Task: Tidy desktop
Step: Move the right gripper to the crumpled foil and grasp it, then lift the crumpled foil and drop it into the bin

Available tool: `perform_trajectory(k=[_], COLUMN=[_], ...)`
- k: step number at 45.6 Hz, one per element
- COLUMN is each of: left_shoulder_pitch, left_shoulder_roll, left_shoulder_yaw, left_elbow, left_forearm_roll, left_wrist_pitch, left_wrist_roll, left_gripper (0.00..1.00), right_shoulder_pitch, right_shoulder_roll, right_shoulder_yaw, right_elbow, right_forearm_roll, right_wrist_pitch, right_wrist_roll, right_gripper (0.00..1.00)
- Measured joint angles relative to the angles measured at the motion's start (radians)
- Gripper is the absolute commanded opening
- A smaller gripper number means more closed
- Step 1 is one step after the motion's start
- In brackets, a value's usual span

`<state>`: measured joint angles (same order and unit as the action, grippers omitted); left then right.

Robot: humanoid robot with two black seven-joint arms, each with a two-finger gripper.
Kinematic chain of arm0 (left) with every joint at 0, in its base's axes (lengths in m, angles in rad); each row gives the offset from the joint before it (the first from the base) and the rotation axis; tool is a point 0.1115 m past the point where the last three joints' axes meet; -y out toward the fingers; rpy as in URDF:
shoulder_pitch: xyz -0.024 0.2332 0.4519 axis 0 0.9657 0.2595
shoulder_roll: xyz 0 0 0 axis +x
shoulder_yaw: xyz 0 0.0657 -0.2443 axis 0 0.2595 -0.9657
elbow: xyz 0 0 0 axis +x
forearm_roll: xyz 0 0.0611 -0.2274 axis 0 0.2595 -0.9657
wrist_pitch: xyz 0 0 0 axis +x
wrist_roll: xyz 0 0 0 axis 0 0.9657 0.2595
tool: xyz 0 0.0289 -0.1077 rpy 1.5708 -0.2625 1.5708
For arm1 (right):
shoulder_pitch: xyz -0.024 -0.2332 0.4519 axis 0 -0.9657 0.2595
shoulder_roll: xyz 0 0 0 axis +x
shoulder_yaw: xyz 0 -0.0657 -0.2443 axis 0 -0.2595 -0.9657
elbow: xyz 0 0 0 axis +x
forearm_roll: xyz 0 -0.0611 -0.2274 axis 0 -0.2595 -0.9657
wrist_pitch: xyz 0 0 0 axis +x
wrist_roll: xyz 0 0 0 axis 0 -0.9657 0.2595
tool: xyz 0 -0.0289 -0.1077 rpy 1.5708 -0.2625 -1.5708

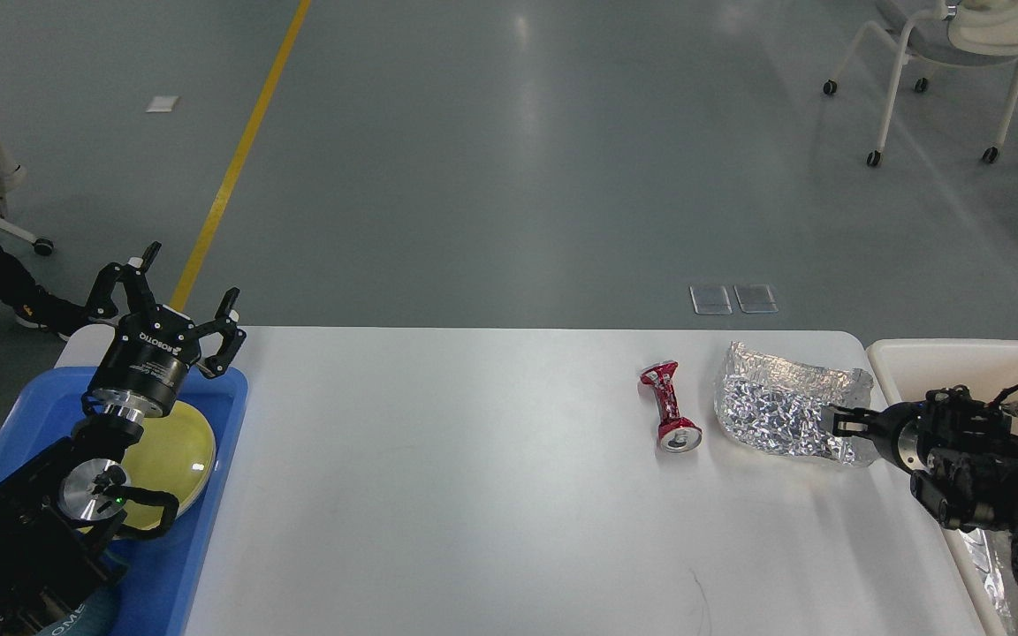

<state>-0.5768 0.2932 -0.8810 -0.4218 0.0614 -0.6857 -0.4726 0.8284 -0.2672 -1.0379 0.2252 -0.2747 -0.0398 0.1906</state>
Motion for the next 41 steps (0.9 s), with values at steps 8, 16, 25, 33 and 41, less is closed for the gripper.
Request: perform_trajectory(k=[8, 16, 25, 33, 41], left_shoulder_pitch=[0.0, 0.0, 0.0, 0.0, 0.0], left_shoulder_roll=[0.0, 0.0, 0.0, 0.0, 0.0], left_shoulder_yaw=[0.0, 0.0, 0.0, 0.0, 0.0], left_elbow=[0.0, 0.0, 0.0, 0.0, 0.0], left_forearm_roll=[0.0, 0.0, 0.0, 0.0, 0.0], left_wrist_pitch=[0.0, 0.0, 0.0, 0.0, 0.0], left_wrist_roll=[0.0, 0.0, 0.0, 0.001, 0.001], left_gripper=[1.0, 1.0, 1.0, 1.0, 1.0], right_shoulder_pitch=[-0.003, -0.003, 0.018, 0.195, 0.695], right_shoulder_roll=[0.0, -0.005, -0.028, -0.137, -0.375], right_shoulder_yaw=[0.005, 0.029, 0.067, 0.053, -0.085], right_elbow=[0.002, 0.016, 0.064, 0.239, 0.653], right_forearm_roll=[0.0, 0.0, 0.0, -0.003, -0.057], right_wrist_pitch=[0.008, 0.017, 0.026, 0.07, 0.31], right_wrist_roll=[-0.01, -0.015, -0.014, -0.001, 0.001], right_gripper=[0.0, 0.0, 0.0, 0.0, 0.0])
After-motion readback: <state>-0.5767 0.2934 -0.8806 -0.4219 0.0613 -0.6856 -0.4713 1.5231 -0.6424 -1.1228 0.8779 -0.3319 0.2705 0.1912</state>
